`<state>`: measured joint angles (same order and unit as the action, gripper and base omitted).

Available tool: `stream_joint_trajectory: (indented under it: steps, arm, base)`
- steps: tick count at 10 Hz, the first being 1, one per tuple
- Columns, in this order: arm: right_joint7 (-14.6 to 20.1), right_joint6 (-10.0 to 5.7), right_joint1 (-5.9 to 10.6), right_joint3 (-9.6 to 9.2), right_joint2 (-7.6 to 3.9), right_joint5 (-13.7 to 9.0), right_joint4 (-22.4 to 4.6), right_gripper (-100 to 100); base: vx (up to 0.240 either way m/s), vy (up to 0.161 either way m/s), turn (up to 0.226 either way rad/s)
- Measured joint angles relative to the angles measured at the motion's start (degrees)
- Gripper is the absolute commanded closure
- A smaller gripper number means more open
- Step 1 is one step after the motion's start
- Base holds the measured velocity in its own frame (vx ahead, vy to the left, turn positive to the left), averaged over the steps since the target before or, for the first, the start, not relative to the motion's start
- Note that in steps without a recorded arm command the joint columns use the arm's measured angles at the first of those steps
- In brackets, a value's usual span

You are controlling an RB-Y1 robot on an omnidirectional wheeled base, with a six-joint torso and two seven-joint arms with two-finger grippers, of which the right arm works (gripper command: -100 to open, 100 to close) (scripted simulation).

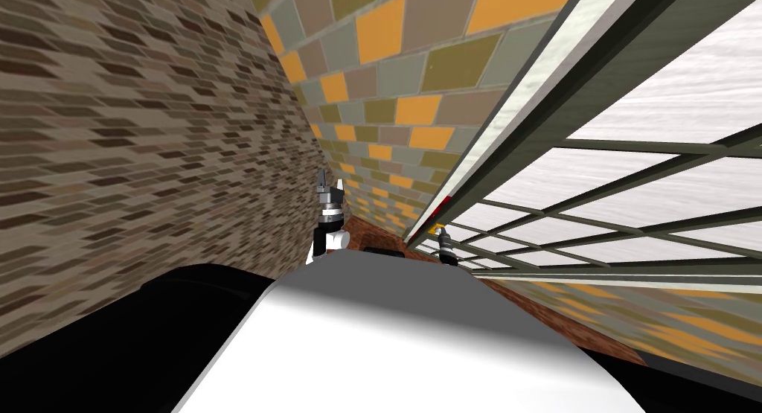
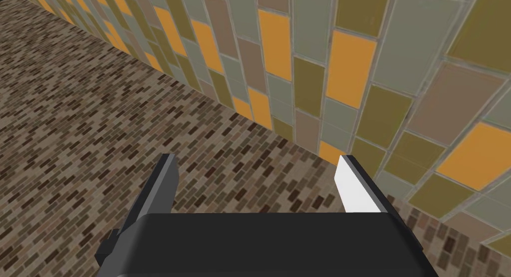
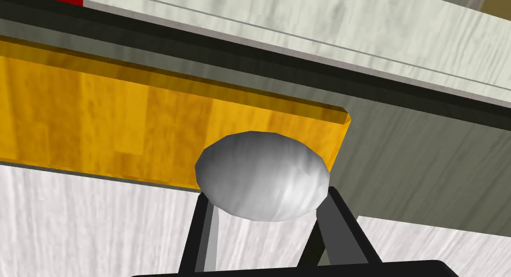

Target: Pull the door open

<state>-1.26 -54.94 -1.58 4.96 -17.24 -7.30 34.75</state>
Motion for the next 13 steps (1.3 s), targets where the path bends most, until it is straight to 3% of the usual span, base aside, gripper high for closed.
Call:
stream_joint_trajectory:
  steps: [5, 8, 13]
  arm:
    - [7.12, 0.19, 0.40, -1.07, -0.15, -1.86, -0.47, 100]
    - [11.59, -0.29, 1.65, -1.72, -0.21, -3.12, -2.38, 100]
    - [18.75, 0.66, 1.43, -2.83, -0.30, -5.01, -1.60, 100]
  base:
    - [-0.045, -0.014, 0.035]
    - [-0.046, -0.016, 0.046]
    - [-0.041, -0.012, 0.038]
